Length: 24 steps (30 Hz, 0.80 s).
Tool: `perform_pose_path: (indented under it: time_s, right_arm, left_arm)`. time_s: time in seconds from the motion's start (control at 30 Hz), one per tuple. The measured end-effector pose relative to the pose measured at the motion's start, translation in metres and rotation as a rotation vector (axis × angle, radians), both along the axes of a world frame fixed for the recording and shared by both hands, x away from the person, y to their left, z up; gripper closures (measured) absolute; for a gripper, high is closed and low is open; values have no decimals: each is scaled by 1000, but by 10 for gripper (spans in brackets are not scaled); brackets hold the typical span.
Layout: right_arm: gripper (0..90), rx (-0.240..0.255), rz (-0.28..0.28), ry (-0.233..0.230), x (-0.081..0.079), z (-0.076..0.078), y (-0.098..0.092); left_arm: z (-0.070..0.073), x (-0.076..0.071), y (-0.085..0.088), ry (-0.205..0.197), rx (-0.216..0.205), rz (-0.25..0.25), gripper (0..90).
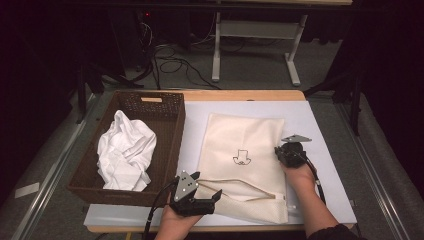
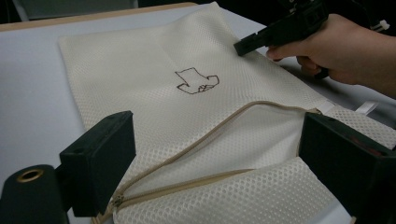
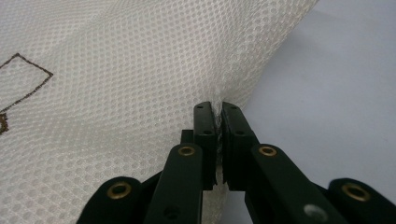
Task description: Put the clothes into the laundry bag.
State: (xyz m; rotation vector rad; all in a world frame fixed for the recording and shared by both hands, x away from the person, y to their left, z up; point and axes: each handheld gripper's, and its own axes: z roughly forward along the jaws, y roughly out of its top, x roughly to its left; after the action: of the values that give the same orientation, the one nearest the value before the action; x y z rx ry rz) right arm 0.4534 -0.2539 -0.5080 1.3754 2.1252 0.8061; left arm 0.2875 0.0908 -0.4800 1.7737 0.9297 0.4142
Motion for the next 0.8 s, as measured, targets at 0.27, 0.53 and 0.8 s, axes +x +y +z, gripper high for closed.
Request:
perform_pose_path:
  time_s: [0.27,0.53,0.8]
  right_arm:
    - [869,2,-115,-14,-15,9,-52]
    - [529,39,-107,-88,-74,9,-84]
    - [463,74,-13,-157,-119,20,-73]
  left_arm:
    - [-1,0,0,19,31,-18,151]
    - [-19,10,-12,142,205,9,265]
    - [-40,16,-15,225,241,-13,496]
